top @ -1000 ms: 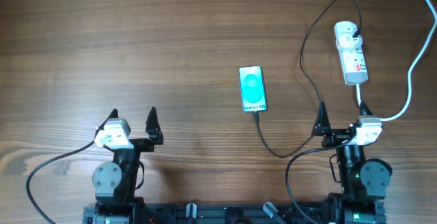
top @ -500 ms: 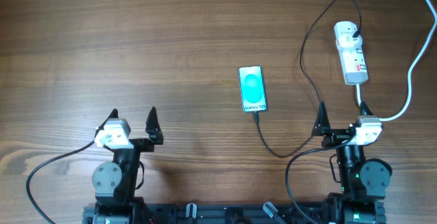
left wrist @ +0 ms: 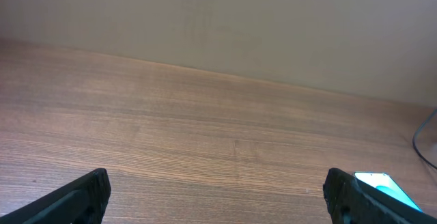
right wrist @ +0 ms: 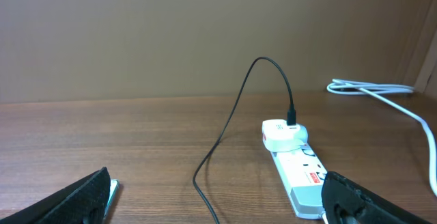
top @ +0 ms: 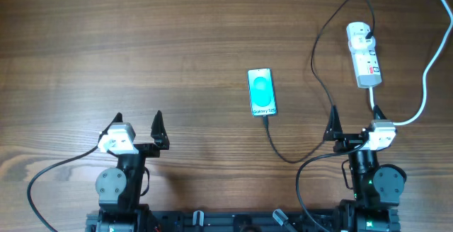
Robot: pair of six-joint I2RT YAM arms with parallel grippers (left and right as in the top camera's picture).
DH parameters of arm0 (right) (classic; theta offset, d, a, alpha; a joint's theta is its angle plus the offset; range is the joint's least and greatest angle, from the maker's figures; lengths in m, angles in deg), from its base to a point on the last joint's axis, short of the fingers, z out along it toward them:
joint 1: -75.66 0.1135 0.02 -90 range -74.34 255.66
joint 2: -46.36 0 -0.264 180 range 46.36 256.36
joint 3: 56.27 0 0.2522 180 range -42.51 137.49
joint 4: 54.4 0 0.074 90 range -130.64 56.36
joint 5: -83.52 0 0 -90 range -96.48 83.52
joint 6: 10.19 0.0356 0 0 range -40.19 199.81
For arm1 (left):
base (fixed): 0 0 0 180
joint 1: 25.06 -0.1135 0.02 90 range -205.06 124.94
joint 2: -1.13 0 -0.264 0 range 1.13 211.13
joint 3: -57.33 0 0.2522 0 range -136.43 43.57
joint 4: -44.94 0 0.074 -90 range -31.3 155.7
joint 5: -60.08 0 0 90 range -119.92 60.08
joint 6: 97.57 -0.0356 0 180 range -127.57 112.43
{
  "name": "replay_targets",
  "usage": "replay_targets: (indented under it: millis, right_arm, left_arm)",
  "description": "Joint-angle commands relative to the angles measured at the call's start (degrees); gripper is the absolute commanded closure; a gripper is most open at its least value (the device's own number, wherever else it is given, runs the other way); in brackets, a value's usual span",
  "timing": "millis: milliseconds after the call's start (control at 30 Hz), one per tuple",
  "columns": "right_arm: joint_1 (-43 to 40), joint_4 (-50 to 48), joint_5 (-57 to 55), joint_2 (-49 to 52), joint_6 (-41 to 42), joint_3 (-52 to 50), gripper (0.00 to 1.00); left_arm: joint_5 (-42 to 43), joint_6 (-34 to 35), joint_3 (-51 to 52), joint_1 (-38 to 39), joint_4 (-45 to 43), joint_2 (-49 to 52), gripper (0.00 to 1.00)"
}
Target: Plug charger to phone and switch on socket
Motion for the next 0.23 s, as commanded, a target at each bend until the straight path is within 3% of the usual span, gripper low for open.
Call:
replay_targets:
  millis: [0, 200]
  right_arm:
    - [-0.39, -0.13, -0.39, -0.79, -0.72, -0.09, 0.0]
    - [-0.39, -0.13, -0.39, -0.79, -0.72, -0.09, 0.0]
  left_arm:
    - [0.87, -0.92, 0.68, -0.59, -0.39, -0.52, 0.0]
    - [0.87, -0.92, 0.68, -0.59, -0.39, -0.52, 0.0]
